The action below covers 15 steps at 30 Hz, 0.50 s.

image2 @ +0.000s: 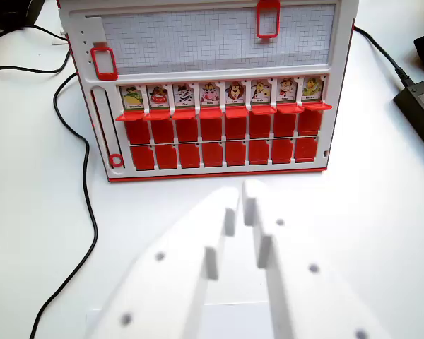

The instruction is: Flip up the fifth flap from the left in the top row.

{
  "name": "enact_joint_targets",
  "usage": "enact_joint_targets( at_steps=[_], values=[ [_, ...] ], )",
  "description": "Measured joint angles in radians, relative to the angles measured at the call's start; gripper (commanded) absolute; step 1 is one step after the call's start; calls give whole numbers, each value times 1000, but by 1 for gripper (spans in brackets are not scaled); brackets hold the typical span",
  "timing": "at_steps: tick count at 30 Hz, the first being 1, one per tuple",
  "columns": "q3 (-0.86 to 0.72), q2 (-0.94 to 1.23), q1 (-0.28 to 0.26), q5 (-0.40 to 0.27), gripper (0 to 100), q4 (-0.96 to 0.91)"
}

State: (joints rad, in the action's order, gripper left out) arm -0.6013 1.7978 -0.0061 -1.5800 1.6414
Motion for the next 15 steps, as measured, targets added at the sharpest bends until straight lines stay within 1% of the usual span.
enact_joint_targets(
  at_steps=[15],
  values=[
    [0,-52,0,38,0,6]
  ],
)
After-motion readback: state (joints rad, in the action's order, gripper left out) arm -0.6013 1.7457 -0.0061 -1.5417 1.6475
